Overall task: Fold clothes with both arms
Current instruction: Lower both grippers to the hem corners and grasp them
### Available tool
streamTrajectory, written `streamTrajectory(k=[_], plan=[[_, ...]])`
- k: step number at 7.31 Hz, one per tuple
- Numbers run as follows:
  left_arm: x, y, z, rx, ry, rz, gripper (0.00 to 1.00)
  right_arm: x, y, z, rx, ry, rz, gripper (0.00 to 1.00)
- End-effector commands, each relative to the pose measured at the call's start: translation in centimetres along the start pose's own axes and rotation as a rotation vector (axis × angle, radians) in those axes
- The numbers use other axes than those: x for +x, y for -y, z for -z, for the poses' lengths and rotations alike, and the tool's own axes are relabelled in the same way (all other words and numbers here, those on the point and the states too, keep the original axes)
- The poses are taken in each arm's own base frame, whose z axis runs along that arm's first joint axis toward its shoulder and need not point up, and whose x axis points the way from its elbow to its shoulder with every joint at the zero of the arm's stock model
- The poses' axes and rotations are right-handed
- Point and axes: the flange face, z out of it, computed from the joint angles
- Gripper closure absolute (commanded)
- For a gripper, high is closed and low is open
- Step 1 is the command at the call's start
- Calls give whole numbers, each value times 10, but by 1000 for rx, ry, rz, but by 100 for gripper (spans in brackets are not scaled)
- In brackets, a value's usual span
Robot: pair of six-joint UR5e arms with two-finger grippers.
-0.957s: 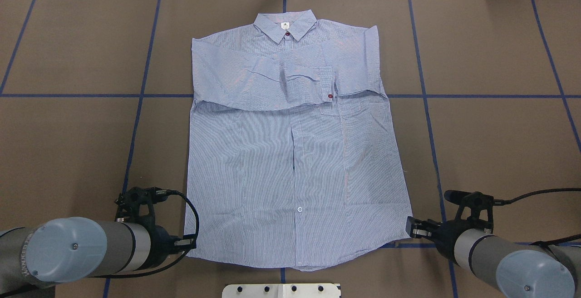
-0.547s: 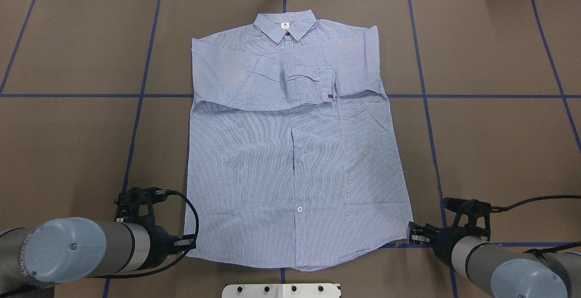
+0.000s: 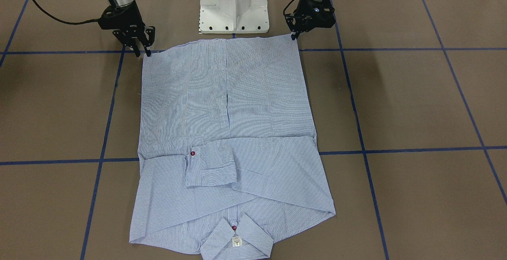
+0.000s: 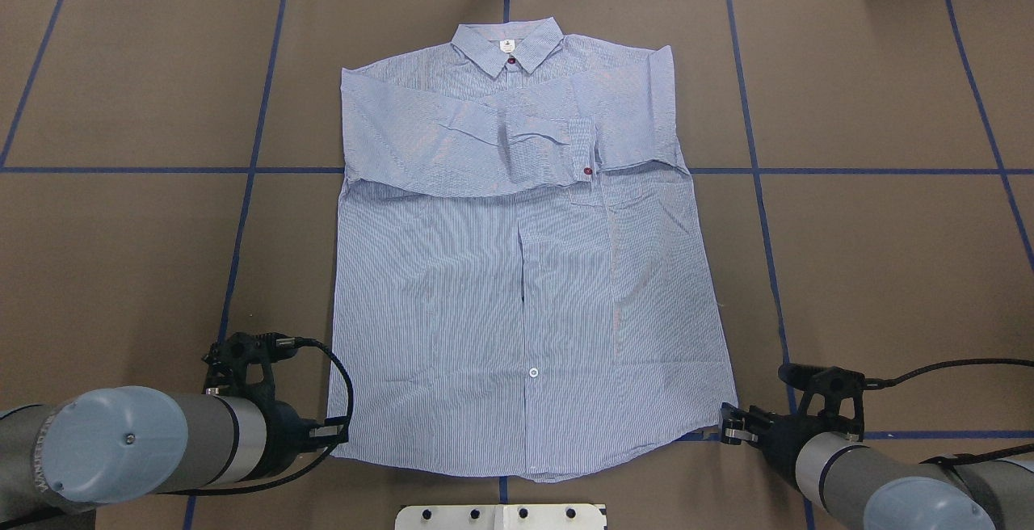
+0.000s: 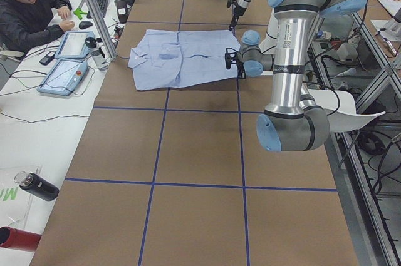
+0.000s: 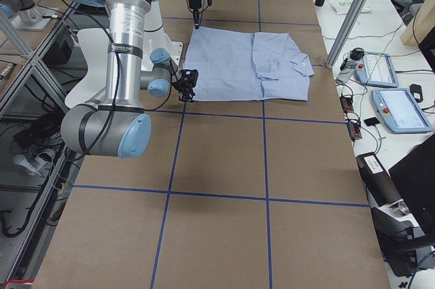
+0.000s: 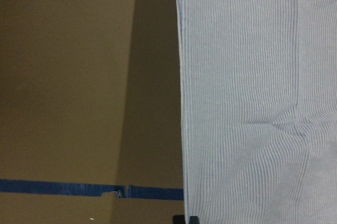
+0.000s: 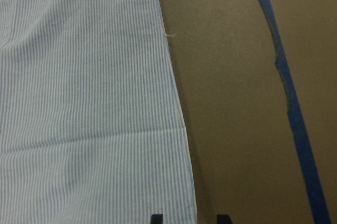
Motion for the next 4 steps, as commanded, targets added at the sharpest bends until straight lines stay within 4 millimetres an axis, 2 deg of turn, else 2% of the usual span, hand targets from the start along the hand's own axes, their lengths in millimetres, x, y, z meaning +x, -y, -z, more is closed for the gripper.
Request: streamTrajectory(k=[1,2,3,4], plan=[[1,0,3,-1,0,-2,100,0,-3,-4,6,-2,4,60],[1,-1,4,-1,-2,0,100,0,-3,-4,7,-2,5,62],[1,-1,4,-1,-2,0,100,-2,-3,-4,7,1,4,72],[1,0,4,0,-2,1,100,-13,-5,-2,4,21,-3,90]])
